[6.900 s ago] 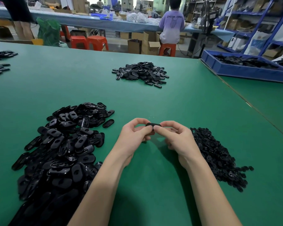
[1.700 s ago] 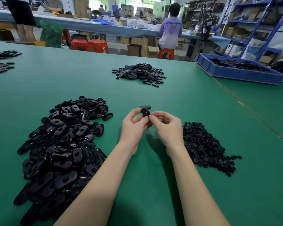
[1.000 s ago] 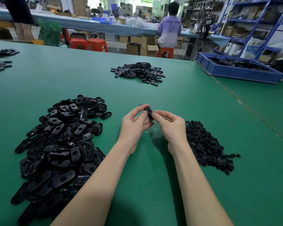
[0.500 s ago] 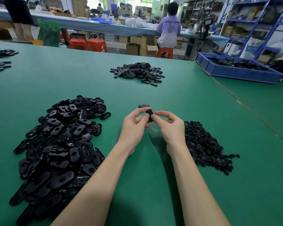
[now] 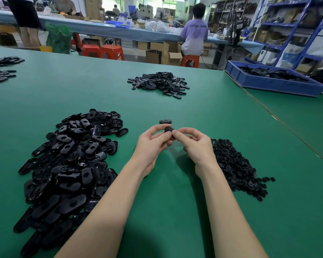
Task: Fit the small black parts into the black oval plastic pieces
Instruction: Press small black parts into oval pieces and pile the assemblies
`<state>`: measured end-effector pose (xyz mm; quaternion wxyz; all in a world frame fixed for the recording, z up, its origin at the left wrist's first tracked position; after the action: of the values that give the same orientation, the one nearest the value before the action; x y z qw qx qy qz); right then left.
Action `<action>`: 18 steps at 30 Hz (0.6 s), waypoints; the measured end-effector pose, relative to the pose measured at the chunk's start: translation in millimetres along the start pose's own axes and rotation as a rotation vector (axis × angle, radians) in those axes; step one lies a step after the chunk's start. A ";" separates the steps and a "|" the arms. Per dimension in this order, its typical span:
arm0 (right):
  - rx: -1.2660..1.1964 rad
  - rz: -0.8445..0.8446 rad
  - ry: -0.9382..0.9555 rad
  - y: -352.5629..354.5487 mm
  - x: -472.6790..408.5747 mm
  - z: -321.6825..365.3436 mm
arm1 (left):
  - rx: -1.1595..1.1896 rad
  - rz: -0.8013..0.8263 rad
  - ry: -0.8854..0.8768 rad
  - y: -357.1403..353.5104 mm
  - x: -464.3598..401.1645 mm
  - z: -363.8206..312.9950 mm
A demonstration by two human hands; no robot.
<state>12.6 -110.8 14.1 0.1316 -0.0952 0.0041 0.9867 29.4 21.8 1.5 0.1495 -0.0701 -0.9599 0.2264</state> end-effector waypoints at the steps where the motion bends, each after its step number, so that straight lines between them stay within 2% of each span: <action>1: 0.001 0.015 0.002 0.6 0.3 0.6 | 0.006 -0.007 0.001 0.0 -0.3 -0.3; 18: 0.180 0.017 0.108 2.0 -1.8 -8.1 | -0.052 -0.010 -0.024 0.0 -1.1 2.1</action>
<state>15.3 -113.5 6.4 0.1307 -0.1361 0.1007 0.9769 29.7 20.7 -0.5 0.1373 -0.0667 -0.9675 0.2015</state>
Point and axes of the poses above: each hand's wrist, its own x-axis away from the middle knuckle, its own y-axis out of the back of the hand, z = x × y, the point moved 1 cm from there along -x, towards the middle knuckle, and after that the axes turned 13 degrees about y, right-handed, at the moved point
